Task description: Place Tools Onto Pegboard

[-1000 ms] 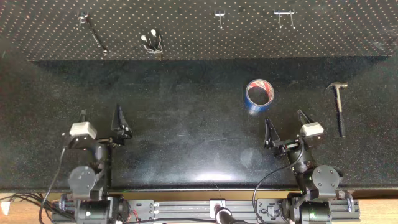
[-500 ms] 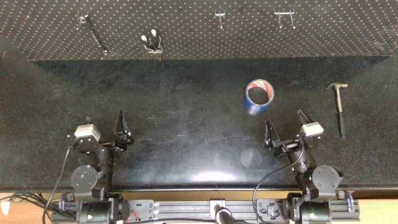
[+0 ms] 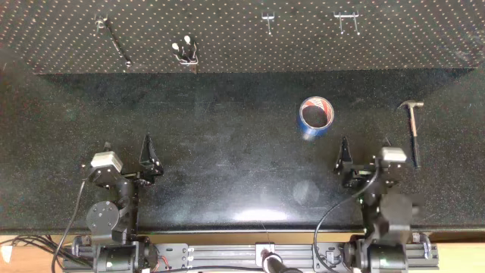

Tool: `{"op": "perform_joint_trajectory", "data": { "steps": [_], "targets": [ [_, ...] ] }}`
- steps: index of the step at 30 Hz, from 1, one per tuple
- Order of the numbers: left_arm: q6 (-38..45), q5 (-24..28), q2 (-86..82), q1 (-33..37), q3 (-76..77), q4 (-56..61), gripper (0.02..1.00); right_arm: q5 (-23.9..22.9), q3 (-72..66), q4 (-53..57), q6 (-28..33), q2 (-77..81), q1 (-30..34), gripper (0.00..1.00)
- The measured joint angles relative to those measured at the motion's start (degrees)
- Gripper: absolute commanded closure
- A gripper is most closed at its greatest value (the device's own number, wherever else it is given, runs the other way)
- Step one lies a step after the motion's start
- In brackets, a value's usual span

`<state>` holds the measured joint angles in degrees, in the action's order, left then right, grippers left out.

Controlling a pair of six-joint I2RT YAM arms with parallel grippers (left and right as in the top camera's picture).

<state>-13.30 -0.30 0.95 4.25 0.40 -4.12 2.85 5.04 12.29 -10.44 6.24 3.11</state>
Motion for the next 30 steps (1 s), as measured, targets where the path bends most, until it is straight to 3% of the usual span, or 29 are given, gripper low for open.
{"op": "perform_joint_trajectory", "data": {
  "steps": [3,5,7,10,13,21,23,26,27,29,30],
  "targets": [
    [0.02,0.2,-0.15,0.0,0.0,-0.11,0.025,6.36,15.15,5.79,0.02,17.57,0.07,0.025],
    [0.02,0.37,-0.22,0.0,0.0,-0.07,0.025,15.65,25.51,6.75,0.02,36.28,0.11,0.025],
    [0.0,0.39,-0.22,0.0,0.0,-0.09,0.025,21.09,28.46,7.82,0.0,48.15,-1.01,0.016],
    [0.02,0.39,-0.28,0.0,0.04,-0.13,0.025,24.39,37.31,8.39,0.11,67.52,-6.67,0.031],
    [0.0,0.39,-0.28,0.0,0.04,-0.13,0.027,25.29,40.74,9.57,1.31,72.96,-9.64,0.031],
    [0.0,0.39,-0.28,0.0,0.04,-0.15,0.025,25.46,45.57,9.29,3.91,84.28,-9.73,0.053],
    [0.02,0.39,-0.28,0.0,0.04,-0.15,0.025,25.44,47.3,9.16,4.13,86.53,-9.73,0.196],
    [0.0,0.42,-0.28,0.0,0.04,-0.13,0.025,25.42,47.52,9.16,4.74,87.41,-9.73,0.253],
    [0.02,0.39,-0.28,0.0,0.04,-0.15,0.025,25.42,47.54,9.16,4.76,87.71,-9.81,0.323],
    [0.02,0.42,-0.28,0.0,0.04,-0.15,0.025,25.11,47.58,9.31,5.03,87.86,-9.94,0.336],
    [0.0,0.39,-0.28,0.0,0.04,-0.15,0.025,24.52,47.58,9.62,4.96,88.24,-9.99,0.404]
  ]
}}
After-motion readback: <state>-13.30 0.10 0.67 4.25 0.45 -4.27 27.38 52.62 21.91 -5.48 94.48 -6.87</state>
